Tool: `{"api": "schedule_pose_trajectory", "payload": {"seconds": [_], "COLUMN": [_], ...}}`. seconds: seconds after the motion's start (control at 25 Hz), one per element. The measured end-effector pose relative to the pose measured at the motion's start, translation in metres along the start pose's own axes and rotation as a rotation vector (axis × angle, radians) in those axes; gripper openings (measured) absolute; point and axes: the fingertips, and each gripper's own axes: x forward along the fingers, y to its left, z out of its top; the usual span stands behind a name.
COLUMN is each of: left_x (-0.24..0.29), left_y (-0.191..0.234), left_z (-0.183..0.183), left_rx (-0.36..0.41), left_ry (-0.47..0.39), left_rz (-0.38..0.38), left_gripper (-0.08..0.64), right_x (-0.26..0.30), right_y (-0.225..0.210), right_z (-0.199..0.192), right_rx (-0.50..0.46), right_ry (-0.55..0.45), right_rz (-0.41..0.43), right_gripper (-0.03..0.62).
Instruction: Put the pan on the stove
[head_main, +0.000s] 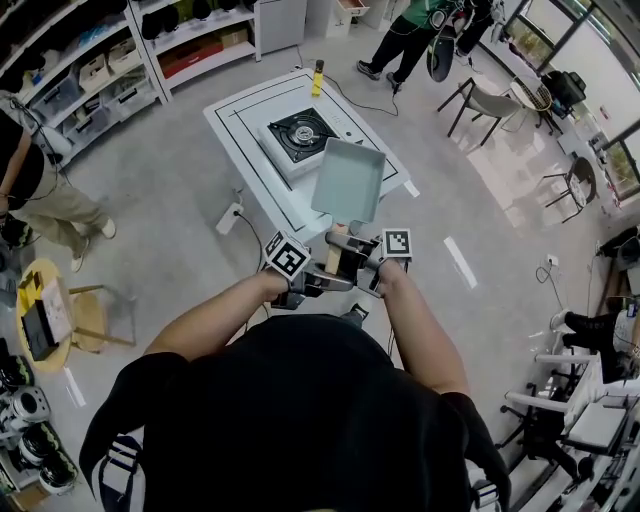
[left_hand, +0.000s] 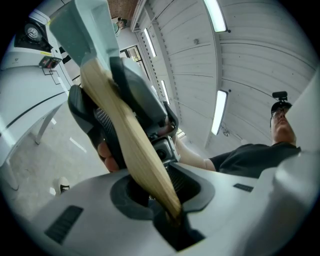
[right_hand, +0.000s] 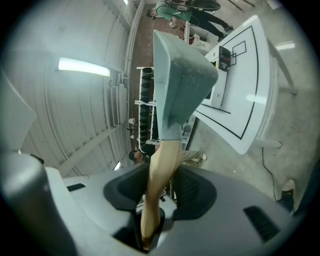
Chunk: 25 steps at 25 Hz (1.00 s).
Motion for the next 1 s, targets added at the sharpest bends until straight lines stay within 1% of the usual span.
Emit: {"api": "schedule_pose_trajectory", "payload": {"seconds": [0.16, 0.24, 0.44, 0.6, 0.8, 1.0], "left_x": [0.009, 0.013, 0.023, 0.038, 0.053, 0.068], "left_y": [-0.006, -0.004, 0.016, 0.018, 0.039, 0.060], "left_z": [0.013, 0.018, 0.031, 0.047, 0.065, 0.079], "left_rx": [-0.005, -0.005, -0.005, -0.019, -0.028, -0.043], "left_ry": [-0.011, -0.017, -0.029, -0.046, -0.070, -0.088], "left_rz": [-0.021, -0.019, 0.015, 0.011, 0.028, 0.040], "left_gripper": [0.095, 0.095, 0.095, 0.094, 0.094, 0.091], "right_x": [-0.007, -0.009, -0.021, -0.034, -0.049, -0.064], "right_y": [-0.003, -0.004, -0.006, -0.010, -0.020, -0.031], "right_z": [0.011, 0.016, 0.032, 0.047, 0.068, 0.086], "right_rx": [-0.007, -0.012, -0.015, -0.008, -0.018, 0.011], "right_ry": [0.012, 0.018, 0.033, 0.049, 0.076, 0.097], "right_rz": [0.008, 0.017, 0.037, 0.045, 0.045, 0.051], "right_gripper": [0.141, 0.141, 0.143, 0.143, 0.143, 0.143]}}
